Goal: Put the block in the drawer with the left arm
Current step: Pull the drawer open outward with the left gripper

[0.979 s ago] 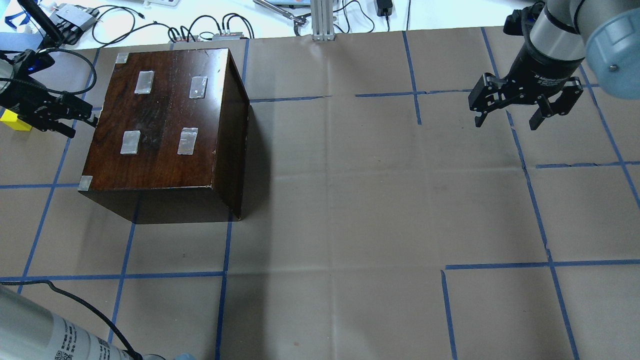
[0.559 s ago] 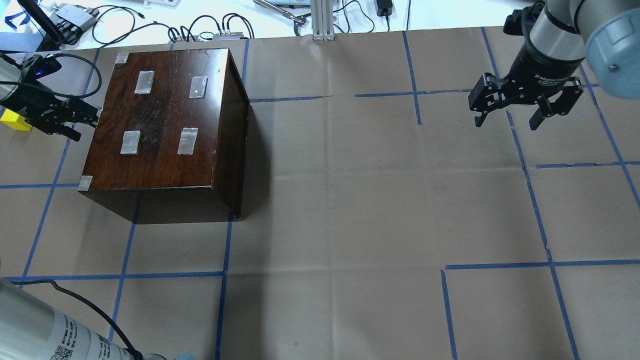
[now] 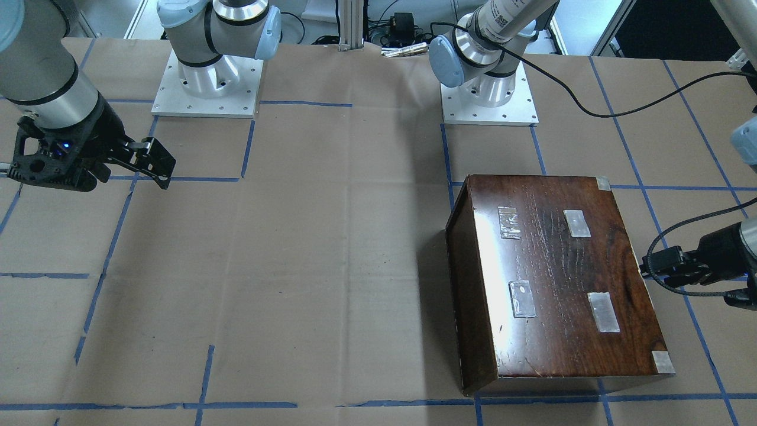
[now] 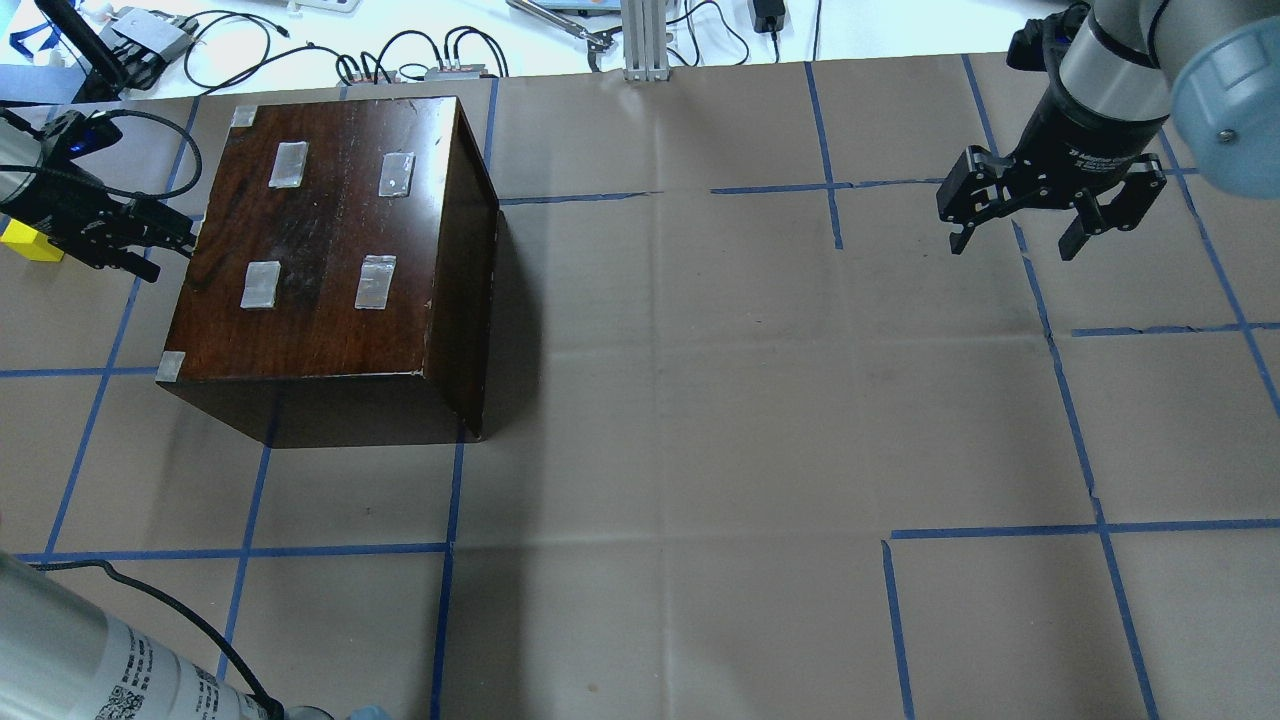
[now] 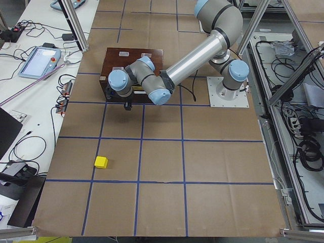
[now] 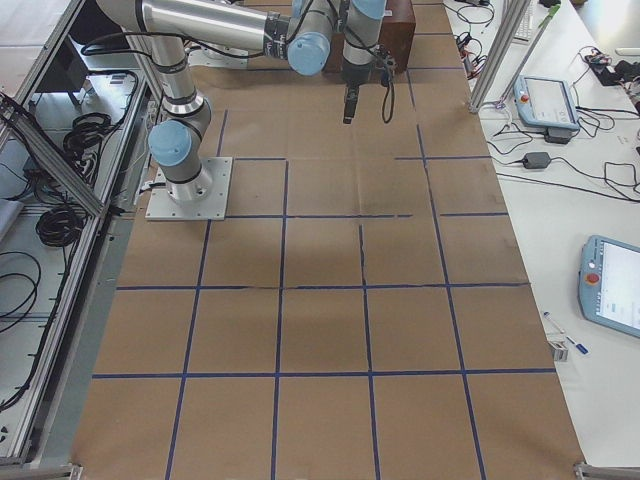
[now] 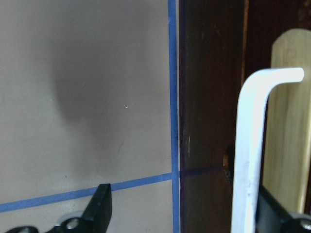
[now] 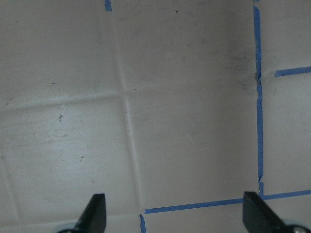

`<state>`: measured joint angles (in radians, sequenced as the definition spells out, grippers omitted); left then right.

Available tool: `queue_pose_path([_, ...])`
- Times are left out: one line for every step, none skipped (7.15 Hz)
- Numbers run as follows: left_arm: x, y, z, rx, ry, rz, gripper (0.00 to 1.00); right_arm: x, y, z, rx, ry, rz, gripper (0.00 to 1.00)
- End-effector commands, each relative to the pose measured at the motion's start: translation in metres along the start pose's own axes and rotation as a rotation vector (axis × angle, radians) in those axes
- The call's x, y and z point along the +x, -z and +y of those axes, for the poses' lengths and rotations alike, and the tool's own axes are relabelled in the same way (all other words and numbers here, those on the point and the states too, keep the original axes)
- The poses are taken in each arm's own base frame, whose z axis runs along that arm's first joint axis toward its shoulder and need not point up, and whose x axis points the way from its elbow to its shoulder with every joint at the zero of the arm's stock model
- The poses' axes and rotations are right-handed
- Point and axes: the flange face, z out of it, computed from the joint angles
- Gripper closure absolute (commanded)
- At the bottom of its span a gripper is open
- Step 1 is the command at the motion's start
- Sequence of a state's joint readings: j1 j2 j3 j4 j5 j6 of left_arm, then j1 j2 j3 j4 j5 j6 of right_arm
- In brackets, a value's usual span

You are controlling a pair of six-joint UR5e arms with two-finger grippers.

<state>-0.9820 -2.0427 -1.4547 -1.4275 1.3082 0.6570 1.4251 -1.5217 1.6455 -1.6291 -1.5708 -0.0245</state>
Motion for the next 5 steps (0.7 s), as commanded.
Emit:
queue_pose_path([-0.004, 0.003, -0.001, 0.008, -0.002, -0.007, 0.02, 0.0, 0.0, 0.0, -0.001, 0.0, 0.0, 0.0])
queue_pose_path([-0.009, 0.002, -0.004, 0.007, -0.003, -0.008, 0.02, 0.0, 0.0, 0.0, -0.001, 0.0, 0.0, 0.0])
queue_pose_path([-0.022, 0.003, -0.001, 0.015, 0.004, -0.016, 0.02, 0.0, 0.0, 0.0, -0.001, 0.0, 0.0, 0.0])
queue_pose_path([-0.028, 0.006, 0.002, 0.02, 0.002, -0.019, 0.02, 0.0, 0.0, 0.0, 0.001, 0.0, 0.0, 0.0])
queue_pose_path([-0.034, 0.008, 0.005, 0.015, 0.001, -0.03, 0.02, 0.0, 0.0, 0.0, 0.0, 0.0, 0.0, 0.0])
